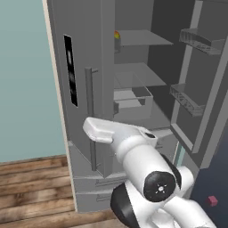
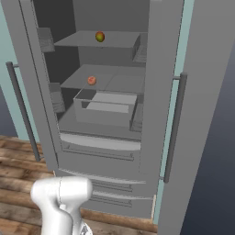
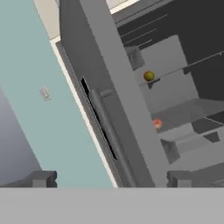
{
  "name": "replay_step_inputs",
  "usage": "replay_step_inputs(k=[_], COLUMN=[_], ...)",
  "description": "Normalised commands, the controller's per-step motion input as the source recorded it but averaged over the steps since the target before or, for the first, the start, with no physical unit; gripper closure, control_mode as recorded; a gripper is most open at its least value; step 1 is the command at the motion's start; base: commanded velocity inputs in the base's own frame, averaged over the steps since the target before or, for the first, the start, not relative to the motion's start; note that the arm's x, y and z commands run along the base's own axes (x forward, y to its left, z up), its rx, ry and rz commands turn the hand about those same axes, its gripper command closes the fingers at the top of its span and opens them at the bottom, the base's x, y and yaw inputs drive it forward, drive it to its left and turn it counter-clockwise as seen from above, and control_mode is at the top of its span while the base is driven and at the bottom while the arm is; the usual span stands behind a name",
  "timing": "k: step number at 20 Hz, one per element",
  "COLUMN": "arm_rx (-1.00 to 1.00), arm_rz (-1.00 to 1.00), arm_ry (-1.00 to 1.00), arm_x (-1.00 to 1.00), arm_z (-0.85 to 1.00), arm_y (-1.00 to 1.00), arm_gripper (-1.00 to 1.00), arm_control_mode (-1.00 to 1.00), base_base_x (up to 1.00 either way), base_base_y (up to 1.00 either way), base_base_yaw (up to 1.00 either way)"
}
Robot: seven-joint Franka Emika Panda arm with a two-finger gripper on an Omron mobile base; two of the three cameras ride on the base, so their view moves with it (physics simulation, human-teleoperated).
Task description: Retrieve the mango and peach from the fridge and place them into the bowl on the dining table.
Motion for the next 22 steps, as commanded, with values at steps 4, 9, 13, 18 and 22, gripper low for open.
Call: replay_step_inputs(k=[4, 9, 13, 18, 22], arm_rx=[0.50, 0.52, 0.56, 0.55, 0.55], arm_rz=[-0.22, -0.17, -0.02, 0.06, 0.12], arm_ry=[0.00, 0.02, 0.13, 0.15, 0.06], arm_x=[-0.19, -0.01, 0.00, 0.00, 0.00], arm_z=[0.11, 0.06, 0.00, -0.04, -0.15], arm_y=[-0.77, -0.63, -0.82, -0.84, -0.59], arm_gripper=[-1.00, -1.00, -1.00, -1.00, -1.00], arm_control_mode=[-1.00, -1.00, -1.00, -1.00, -1.00], base_base_x=[0.00, 0.00, 0.00, 0.00, 0.00], base_base_y=[0.00, 0.00, 0.00, 0.00, 0.00], base_base_yaw=[0.00, 0.00, 0.00, 0.00, 0.00])
